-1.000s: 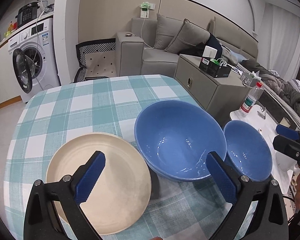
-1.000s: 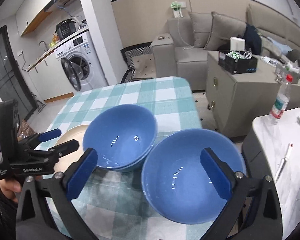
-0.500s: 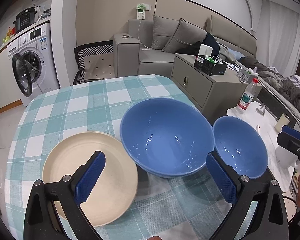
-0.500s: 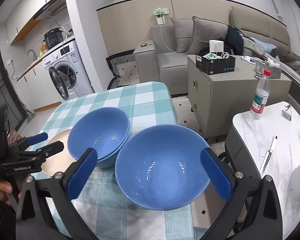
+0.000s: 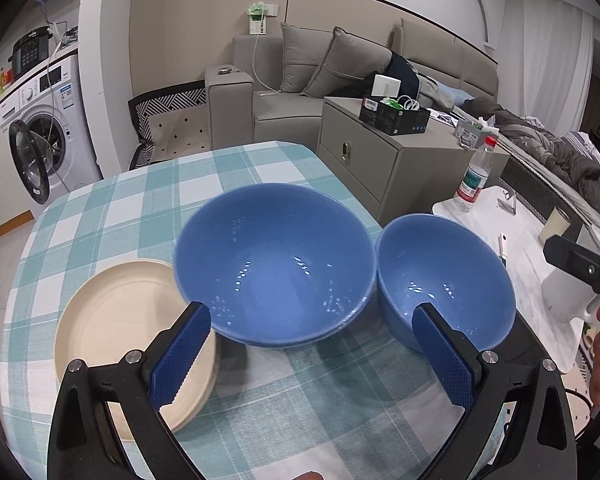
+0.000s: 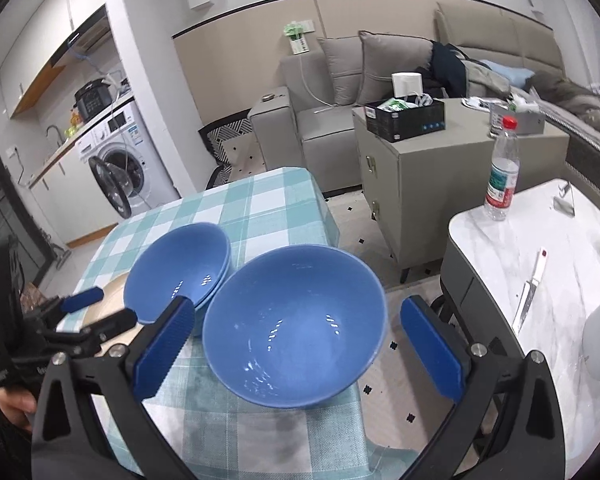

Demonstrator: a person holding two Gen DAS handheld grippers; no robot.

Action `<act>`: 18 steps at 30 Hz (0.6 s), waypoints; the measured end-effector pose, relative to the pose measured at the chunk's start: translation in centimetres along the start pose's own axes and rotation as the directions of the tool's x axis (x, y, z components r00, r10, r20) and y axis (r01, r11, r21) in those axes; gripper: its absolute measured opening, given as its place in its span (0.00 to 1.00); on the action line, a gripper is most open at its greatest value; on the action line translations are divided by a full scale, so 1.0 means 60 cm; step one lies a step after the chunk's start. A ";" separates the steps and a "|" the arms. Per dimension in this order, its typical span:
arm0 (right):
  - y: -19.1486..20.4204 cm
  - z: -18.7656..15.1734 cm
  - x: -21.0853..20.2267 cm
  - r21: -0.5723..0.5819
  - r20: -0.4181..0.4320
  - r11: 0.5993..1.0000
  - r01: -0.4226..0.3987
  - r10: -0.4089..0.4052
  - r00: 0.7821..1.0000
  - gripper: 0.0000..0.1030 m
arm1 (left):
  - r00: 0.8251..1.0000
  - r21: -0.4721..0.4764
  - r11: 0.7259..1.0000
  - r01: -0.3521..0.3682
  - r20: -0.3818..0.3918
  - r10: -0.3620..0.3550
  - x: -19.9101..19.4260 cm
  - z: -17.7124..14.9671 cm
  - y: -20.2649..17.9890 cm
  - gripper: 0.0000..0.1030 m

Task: Organize plates and bowls

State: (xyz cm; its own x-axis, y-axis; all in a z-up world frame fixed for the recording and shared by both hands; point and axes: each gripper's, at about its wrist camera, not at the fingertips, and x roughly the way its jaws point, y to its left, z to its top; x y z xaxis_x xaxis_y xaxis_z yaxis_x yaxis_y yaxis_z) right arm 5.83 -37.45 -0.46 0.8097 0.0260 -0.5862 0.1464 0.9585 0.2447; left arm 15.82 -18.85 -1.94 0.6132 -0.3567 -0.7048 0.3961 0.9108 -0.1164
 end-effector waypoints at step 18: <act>-0.060 -0.011 0.044 0.069 -0.066 0.997 0.024 -0.020 0.998 1.00 | 0.993 0.046 0.993 0.107 -0.051 -0.104 0.039 -0.018 -0.080 0.99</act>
State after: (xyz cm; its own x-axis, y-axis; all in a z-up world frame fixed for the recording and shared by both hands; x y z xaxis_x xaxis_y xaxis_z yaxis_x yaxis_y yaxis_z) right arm 7.05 -40.63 -3.37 0.7673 0.0258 -0.6408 0.2052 0.9368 0.2834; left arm 14.60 -23.80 -3.78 0.5332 -0.4387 -0.7233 0.4902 0.8571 -0.1584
